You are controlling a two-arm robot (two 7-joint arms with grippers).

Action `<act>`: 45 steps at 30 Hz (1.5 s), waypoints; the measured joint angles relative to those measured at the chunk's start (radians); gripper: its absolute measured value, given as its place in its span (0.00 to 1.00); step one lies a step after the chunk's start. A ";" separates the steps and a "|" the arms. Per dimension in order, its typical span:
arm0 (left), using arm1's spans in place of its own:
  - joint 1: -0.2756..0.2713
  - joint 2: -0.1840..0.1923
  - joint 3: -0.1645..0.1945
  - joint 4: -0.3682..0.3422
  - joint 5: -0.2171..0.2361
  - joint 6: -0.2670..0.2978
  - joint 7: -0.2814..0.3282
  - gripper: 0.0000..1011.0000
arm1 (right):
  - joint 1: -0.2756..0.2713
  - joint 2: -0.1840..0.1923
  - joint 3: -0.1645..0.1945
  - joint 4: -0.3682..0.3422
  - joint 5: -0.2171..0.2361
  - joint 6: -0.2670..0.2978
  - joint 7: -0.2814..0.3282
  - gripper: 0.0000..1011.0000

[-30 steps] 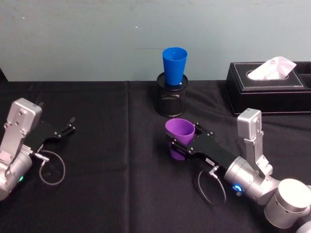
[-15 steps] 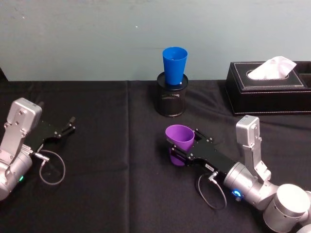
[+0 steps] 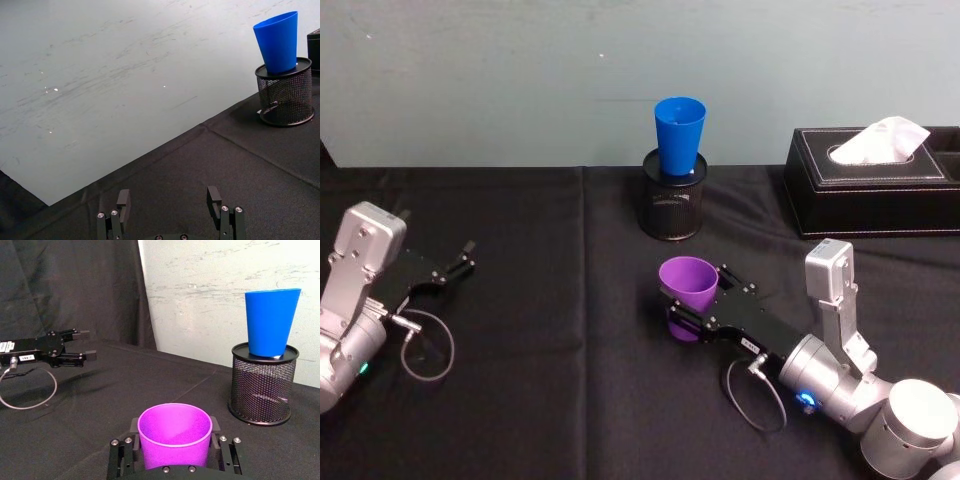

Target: Pick up one cup with a gripper and tap it against the other cup.

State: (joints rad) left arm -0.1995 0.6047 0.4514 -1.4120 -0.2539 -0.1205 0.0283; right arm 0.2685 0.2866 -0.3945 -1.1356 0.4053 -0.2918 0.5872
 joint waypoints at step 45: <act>0.000 0.000 0.000 0.000 0.000 0.000 0.000 0.99 | -0.123 0.009 0.126 -0.360 -0.068 0.227 -0.376 0.99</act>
State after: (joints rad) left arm -0.1995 0.6047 0.4514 -1.4120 -0.2539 -0.1205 0.0283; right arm 0.1452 0.2957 -0.2683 -1.4954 0.3378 -0.0649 0.2111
